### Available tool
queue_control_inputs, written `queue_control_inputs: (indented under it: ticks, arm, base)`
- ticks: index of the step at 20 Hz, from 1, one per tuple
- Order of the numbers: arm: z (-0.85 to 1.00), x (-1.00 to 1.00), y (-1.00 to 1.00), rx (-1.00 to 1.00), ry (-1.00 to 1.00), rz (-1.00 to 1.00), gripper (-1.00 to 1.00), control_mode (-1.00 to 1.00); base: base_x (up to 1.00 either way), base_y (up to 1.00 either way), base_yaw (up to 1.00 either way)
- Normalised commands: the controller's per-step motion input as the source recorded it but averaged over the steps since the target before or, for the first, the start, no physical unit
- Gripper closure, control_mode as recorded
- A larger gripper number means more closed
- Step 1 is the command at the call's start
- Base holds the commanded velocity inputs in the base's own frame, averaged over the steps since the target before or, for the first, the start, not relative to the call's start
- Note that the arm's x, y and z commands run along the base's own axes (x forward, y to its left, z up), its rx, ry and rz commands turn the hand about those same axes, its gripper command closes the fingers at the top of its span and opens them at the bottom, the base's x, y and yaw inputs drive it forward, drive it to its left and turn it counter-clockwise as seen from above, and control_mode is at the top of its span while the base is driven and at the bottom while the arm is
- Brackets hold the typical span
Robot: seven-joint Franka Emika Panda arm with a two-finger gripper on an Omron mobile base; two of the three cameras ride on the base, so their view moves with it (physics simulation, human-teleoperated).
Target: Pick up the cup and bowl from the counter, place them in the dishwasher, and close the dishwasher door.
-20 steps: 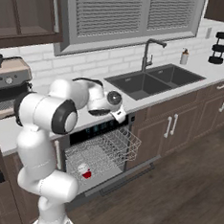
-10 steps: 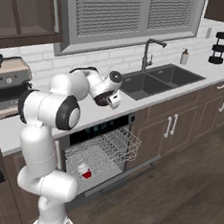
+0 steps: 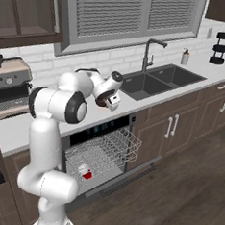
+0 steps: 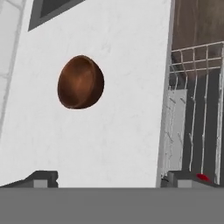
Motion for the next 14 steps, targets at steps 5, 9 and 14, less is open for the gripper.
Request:
queue_control_inputs:
  ticks: [5, 9, 14]
  arm:
    - [-0.41, 0.36, 0.16, 0.0, 0.02, 0.0, -1.0, -1.0]
    - [-0.35, 0.21, 0.16, 0.0, 0.02, 0.0, -1.0, -1.0]
    - [-0.12, 0.32, 0.07, 0.0, 0.01, 0.0, -1.0, -1.0]
  base:
    - [0.0, 0.0, 0.0]
    - [0.0, 0.0, 0.0]
    - [0.0, 0.0, 0.0]
